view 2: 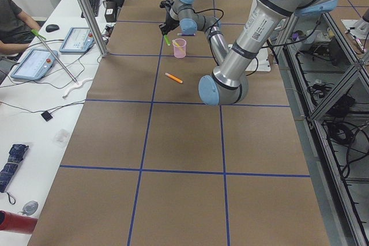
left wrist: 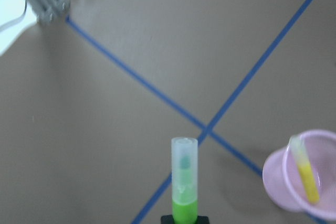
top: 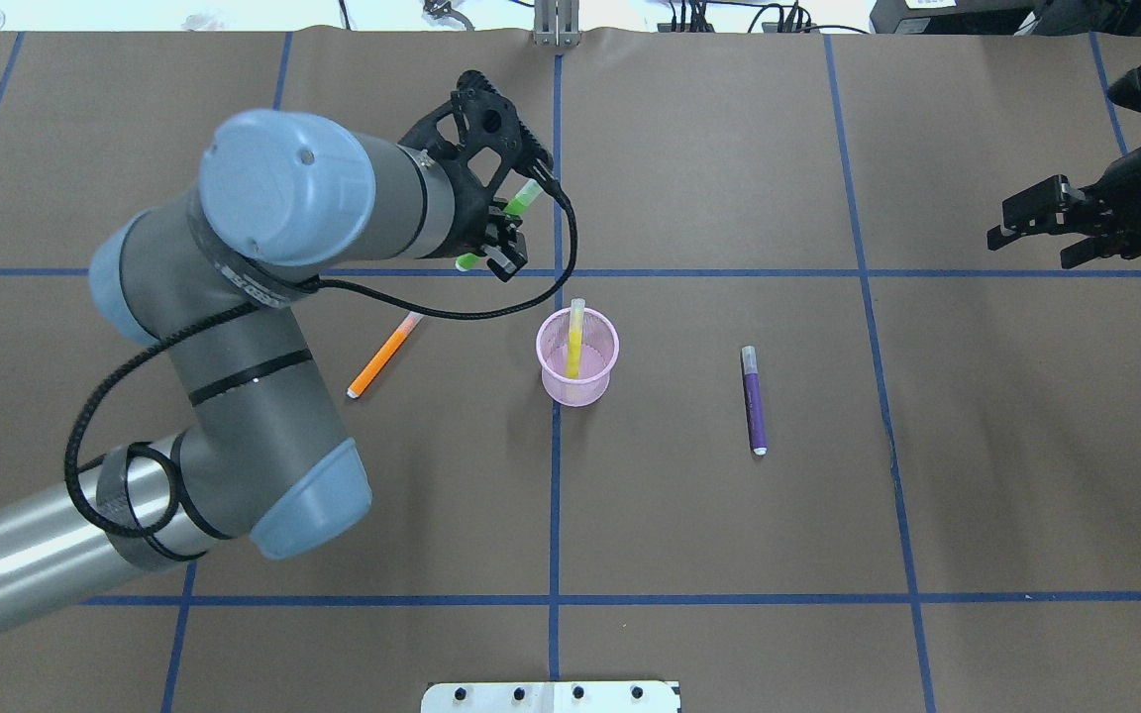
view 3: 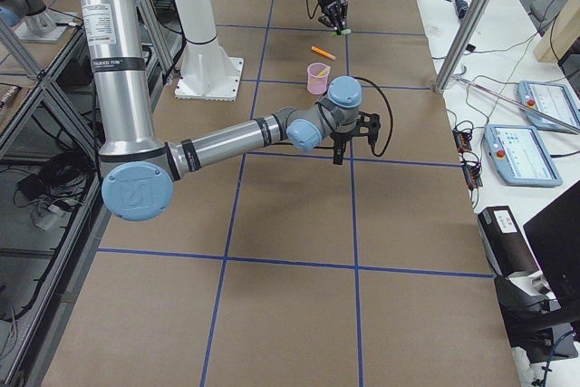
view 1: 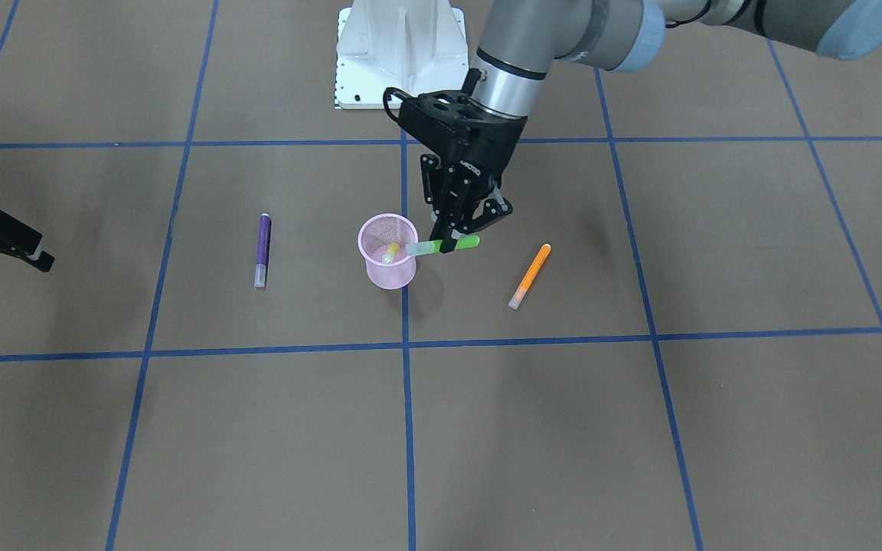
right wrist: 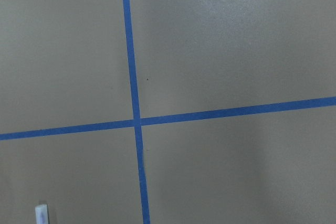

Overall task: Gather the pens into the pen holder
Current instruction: 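Lift the green marker with the left gripper and drop it into the cup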

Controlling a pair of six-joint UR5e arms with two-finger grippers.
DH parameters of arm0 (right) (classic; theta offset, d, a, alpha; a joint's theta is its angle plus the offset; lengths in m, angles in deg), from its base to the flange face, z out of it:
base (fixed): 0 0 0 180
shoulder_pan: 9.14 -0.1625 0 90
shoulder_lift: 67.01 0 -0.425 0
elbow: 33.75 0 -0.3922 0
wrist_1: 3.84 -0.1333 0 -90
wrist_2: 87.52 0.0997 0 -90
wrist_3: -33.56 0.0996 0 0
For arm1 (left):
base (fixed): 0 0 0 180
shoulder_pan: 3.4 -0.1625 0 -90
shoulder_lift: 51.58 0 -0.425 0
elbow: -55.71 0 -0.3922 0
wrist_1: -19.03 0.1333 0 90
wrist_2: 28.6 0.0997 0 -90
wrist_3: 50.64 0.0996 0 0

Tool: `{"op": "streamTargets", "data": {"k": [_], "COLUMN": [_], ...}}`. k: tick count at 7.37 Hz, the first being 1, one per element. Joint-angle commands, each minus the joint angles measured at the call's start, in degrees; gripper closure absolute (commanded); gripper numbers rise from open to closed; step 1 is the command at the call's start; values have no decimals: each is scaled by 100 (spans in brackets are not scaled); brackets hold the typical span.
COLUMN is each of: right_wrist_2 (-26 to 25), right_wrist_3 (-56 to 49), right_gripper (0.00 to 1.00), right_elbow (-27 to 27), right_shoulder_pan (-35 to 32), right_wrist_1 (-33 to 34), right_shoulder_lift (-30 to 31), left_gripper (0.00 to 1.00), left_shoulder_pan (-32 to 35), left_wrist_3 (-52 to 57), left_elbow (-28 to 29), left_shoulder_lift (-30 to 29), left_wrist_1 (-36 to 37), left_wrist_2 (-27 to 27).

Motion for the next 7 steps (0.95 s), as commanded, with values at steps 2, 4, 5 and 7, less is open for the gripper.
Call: {"op": "streamTargets", "data": {"k": [2, 4, 5, 7], "right_wrist_2": [-8, -16, -16, -16], "right_wrist_3": [2, 2, 2, 2], "right_gripper": [0, 0, 0, 0], "right_elbow": [6, 32, 32, 32], "right_shoulder_pan": [5, 5, 5, 5], "right_wrist_1": [0, 0, 0, 0], "right_shoulder_lift": [-40, -40, -40, -40], "left_gripper": [100, 100, 100, 100], "left_shoulder_pan": [-645, -769, -883, -919], "left_wrist_3": [-514, -532, -541, -550], "left_elbow": [587, 774, 783, 774], "left_shoulder_lift": [-160, -169, -178, -169], "left_wrist_1": [-856, -1226, -1235, -1244], "left_wrist_2": [773, 906, 906, 906]}}
